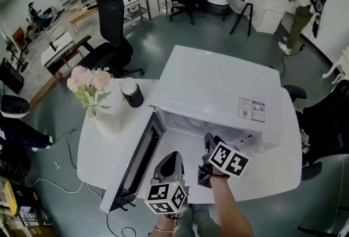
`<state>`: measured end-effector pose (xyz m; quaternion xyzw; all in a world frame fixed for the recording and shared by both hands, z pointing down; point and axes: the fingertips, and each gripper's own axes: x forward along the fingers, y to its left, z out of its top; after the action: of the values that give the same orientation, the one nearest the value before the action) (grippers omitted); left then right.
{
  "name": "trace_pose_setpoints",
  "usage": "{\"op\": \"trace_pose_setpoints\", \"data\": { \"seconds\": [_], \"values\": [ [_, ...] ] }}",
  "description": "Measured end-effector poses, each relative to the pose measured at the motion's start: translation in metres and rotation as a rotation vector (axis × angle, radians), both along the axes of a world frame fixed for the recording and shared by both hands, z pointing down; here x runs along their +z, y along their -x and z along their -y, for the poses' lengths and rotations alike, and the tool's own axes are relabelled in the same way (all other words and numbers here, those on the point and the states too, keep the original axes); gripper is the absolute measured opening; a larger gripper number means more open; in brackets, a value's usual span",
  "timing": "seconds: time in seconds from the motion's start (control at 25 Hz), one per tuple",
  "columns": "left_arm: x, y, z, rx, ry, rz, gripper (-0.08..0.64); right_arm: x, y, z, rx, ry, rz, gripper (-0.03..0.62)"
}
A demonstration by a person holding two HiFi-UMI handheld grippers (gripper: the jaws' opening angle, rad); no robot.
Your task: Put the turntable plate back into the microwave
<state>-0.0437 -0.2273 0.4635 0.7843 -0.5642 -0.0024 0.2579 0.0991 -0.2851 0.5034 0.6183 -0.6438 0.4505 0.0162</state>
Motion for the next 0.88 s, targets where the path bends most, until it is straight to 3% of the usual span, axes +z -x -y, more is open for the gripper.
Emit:
{"op": "trace_pose_setpoints", "data": {
  "seconds": [0.2, 0.48, 0.72, 0.88],
  "values": [
    [-0.024, 0.002, -0.005, -0.004, -0.024, 0.022, 0.0, -0.028, 0.006, -0.02, -0.1, -0.047, -0.062, 0.153],
    [-0.065, 0.002, -0.006, 0.003, -0.093, 0.056, 0.0, -0.081, 0.008, -0.043, -0.227, -0.183, -0.159, 0.142],
    [-0.095, -0.003, -0.006, 0.028, -0.144, 0.061, 0.0, -0.122, 0.012, -0.062, -0.288, -0.302, -0.262, 0.06],
    [-0.116, -0.005, -0.003, 0.041, -0.195, 0.072, 0.0, -0.159, 0.012, -0.068, -0.308, -0.436, -0.366, 0.034]
  ]
}}
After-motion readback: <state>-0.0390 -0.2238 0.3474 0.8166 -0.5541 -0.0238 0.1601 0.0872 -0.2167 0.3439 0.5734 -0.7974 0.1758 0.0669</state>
